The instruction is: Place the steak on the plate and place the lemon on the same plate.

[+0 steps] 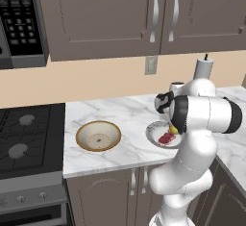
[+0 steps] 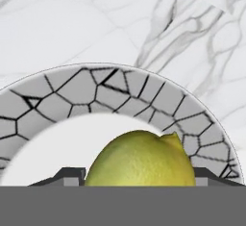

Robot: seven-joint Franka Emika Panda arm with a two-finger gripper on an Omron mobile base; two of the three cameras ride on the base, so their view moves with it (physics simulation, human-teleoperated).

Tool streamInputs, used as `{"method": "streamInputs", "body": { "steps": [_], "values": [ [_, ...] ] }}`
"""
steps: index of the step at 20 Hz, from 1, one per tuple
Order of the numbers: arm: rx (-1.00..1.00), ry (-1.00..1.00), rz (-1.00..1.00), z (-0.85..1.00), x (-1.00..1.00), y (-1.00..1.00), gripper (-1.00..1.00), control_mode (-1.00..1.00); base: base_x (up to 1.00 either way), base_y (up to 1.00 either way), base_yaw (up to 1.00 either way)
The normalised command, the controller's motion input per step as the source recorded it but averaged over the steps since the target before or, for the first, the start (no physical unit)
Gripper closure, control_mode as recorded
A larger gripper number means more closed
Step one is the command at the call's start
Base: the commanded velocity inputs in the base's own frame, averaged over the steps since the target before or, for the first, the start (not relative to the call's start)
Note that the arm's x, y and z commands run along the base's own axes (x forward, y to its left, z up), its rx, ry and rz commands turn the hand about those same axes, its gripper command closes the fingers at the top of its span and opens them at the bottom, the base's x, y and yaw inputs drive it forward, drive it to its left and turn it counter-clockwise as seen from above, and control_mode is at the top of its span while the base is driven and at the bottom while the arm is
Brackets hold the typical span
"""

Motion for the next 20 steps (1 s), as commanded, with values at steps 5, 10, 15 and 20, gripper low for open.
{"method": "streamInputs", "body": {
  "steps": [5,10,15,20],
  "values": [
    [0.0,0.0,0.0,-0.13,0.0,0.0,-1.0,-1.0,0.0,0.0,0.0],
    [0.0,-0.03,0.0,0.0,-0.16,0.0,-1.0,-1.0,0.0,0.0,0.0],
    [0.0,-0.12,0.0,0.03,-0.2,0.0,-1.0,-1.0,0.0,0.0,0.0],
    [0.0,-0.23,0.0,0.28,-0.24,0.0,-1.0,-1.0,0.0,0.0,0.0]
  ]
}}
